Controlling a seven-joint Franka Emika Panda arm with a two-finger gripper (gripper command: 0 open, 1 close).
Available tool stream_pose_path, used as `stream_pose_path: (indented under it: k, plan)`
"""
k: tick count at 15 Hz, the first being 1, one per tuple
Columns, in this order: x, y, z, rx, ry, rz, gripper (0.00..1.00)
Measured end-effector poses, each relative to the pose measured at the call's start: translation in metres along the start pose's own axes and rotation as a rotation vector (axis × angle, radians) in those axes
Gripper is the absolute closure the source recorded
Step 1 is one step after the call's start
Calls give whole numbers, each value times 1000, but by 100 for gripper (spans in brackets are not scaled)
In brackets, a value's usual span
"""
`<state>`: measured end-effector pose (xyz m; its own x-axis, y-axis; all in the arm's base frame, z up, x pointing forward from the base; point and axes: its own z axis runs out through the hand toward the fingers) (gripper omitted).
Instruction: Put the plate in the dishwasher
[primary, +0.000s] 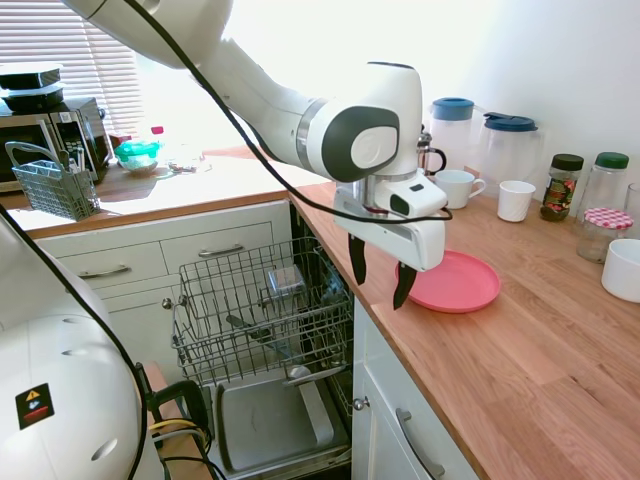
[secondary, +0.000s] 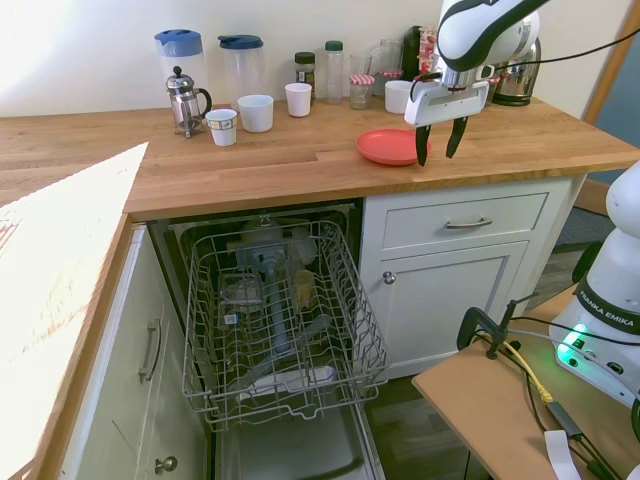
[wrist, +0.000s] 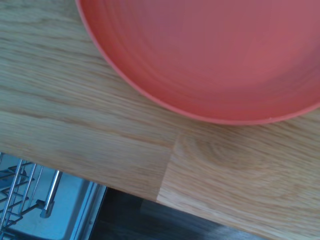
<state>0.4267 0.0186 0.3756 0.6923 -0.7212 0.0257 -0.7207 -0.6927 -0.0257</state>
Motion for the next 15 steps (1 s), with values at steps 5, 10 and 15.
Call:
stream_pose_path:
  k: [5, 10, 15]
  plan:
    - [4, -6, -5, 43, 13, 46, 0]
    - [36, 9, -13, 106, 37, 152, 0]
    - [72, 16, 5, 228, 144, 295, 0]
